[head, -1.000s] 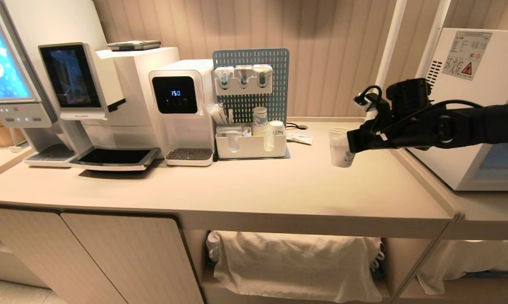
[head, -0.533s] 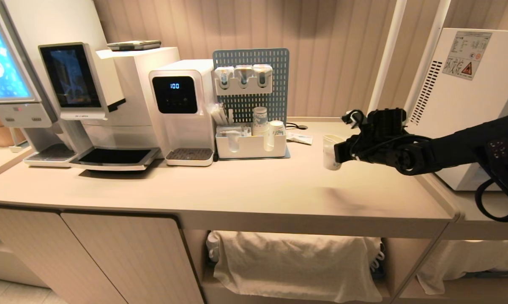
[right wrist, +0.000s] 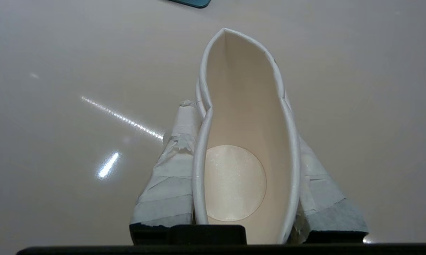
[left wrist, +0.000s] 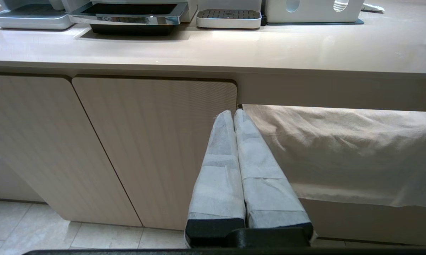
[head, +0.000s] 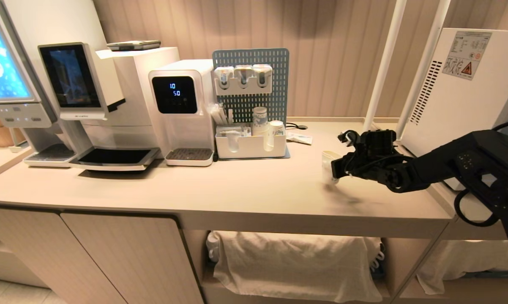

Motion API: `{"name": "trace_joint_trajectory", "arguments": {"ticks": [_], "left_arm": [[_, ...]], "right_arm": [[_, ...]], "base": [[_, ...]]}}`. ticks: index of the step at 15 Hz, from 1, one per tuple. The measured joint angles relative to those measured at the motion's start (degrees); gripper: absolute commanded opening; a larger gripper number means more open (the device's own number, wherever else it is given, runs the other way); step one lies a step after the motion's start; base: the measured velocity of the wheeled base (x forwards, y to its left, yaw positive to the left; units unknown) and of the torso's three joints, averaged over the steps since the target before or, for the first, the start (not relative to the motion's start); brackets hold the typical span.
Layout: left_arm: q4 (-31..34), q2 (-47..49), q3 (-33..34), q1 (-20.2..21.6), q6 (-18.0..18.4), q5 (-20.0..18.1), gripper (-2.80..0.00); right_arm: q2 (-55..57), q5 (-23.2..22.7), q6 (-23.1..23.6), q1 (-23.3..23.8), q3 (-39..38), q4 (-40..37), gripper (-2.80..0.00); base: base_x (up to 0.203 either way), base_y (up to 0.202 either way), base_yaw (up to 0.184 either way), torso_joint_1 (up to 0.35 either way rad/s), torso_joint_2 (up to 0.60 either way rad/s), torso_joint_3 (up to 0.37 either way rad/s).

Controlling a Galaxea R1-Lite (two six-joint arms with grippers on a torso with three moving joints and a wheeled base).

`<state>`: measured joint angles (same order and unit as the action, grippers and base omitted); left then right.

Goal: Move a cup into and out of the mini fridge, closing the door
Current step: Place the paper cup on the table

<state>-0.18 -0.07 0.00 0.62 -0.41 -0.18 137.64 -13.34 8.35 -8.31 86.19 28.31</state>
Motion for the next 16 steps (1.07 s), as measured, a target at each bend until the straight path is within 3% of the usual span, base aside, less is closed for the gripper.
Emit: {"name": "trace_joint_trajectory", "arguments": {"ticks": [3, 4, 16], "left_arm": [[-0.06, 0.0, 0.0, 0.01, 0.0, -0.01, -2.8], [-0.04, 0.0, 0.0, 0.01, 0.0, 0.0, -2.8], [-0.04, 0.0, 0.0, 0.01, -0.05, -0.01, -2.8]], "right_arm": [[1.76, -0.02, 0.0, -0.02, -0.04, 1.08, -2.8], [2.08, -0.08, -0.01, -0.02, 0.09, 1.62, 0.0], [-0.64, -0.41, -0.06, 0.88, -2.12, 0.17, 0.0]], "base": [[0.0, 0.0, 0.0, 0.0, 0.0, 0.0], [0.0, 0.0, 0.0, 0.0, 0.0, 0.0], [0.0, 0.0, 0.0, 0.0, 0.0, 0.0]]}}
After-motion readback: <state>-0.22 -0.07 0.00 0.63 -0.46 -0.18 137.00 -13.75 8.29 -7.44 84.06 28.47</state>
